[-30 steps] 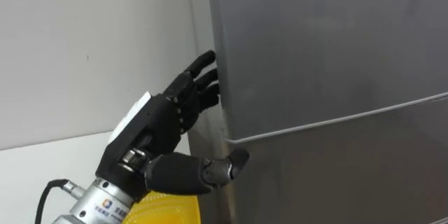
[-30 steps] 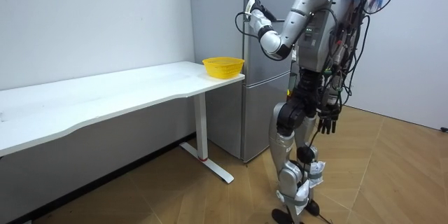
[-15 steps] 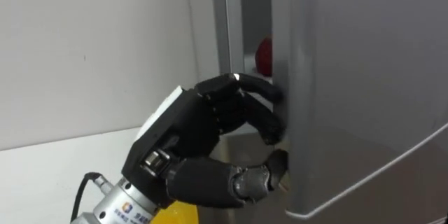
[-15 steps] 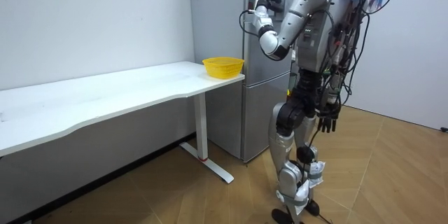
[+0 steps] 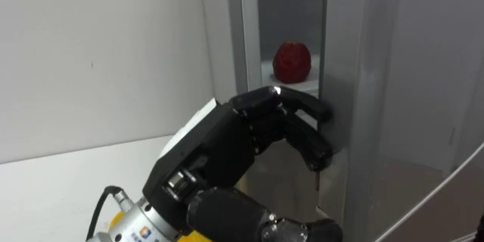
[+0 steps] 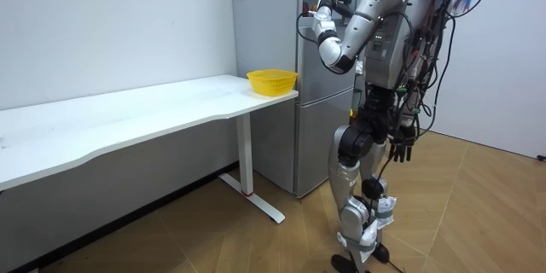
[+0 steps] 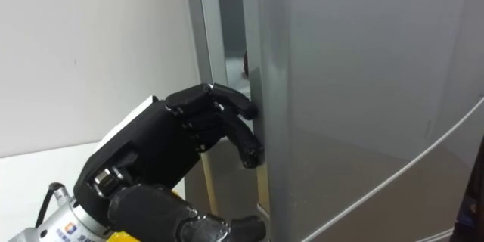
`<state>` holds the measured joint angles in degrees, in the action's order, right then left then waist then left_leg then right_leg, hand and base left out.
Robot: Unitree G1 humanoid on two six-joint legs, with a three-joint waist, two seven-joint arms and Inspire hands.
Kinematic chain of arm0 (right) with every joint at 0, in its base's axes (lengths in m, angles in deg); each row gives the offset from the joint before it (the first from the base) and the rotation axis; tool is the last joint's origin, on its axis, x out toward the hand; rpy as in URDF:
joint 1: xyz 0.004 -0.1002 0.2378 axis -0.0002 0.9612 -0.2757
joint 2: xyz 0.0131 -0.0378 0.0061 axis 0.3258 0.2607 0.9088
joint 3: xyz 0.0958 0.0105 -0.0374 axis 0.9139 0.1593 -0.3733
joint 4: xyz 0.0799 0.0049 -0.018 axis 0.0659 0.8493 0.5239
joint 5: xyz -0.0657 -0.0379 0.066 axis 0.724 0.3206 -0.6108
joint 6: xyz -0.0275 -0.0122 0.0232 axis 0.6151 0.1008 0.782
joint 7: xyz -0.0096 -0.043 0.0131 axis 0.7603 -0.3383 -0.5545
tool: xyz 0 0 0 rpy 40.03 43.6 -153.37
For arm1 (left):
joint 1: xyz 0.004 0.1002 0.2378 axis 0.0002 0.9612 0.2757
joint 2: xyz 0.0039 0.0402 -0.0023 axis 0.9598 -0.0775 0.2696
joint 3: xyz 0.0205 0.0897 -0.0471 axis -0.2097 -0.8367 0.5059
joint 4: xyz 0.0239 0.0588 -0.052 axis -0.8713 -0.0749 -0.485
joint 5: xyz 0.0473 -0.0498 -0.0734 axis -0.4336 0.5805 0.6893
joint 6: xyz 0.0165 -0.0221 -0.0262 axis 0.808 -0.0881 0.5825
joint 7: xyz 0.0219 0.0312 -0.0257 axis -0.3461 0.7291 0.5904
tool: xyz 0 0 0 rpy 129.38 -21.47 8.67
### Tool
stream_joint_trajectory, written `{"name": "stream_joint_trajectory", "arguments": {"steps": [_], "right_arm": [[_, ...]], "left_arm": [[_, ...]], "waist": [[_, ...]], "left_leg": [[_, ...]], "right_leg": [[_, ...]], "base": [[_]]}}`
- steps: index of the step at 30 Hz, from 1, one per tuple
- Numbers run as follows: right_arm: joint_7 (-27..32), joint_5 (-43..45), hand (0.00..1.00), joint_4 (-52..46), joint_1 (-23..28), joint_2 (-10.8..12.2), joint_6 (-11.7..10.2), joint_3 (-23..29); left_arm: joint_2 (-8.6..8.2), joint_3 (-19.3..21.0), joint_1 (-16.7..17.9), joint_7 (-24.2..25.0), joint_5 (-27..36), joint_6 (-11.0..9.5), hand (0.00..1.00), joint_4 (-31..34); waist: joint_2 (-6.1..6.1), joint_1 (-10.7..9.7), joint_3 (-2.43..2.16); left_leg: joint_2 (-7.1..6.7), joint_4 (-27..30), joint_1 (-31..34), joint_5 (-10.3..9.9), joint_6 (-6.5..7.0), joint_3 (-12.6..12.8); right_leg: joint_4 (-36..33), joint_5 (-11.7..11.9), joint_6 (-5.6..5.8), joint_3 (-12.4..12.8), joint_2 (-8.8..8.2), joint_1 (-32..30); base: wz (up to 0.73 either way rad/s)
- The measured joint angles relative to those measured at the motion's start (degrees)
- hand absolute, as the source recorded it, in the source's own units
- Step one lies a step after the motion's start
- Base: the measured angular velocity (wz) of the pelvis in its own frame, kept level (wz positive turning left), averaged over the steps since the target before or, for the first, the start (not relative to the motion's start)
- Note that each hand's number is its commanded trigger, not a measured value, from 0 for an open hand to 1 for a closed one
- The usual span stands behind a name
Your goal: Retrieve from the upper fridge
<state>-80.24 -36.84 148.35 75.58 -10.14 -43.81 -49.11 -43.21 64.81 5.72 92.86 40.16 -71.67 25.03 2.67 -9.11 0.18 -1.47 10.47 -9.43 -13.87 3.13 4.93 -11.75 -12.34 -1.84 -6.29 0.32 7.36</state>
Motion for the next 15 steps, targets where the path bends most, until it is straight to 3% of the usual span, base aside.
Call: {"name": "stream_joint_trajectory", "arguments": {"steps": [15], "right_arm": [[-0.03,-0.47,0.00,0.00,-0.17,0.00,-0.47,0.04]], "left_arm": [[-0.01,0.09,0.00,1.46,0.07,-0.98,0.00,0.19]], "waist": [[0.39,-0.03,0.13]], "left_leg": [[-0.01,-0.10,-0.08,0.01,0.02,0.01]], "right_leg": [[0.10,0.00,0.00,-0.10,-0.02,-0.05]], "base": [[0.00]]}}
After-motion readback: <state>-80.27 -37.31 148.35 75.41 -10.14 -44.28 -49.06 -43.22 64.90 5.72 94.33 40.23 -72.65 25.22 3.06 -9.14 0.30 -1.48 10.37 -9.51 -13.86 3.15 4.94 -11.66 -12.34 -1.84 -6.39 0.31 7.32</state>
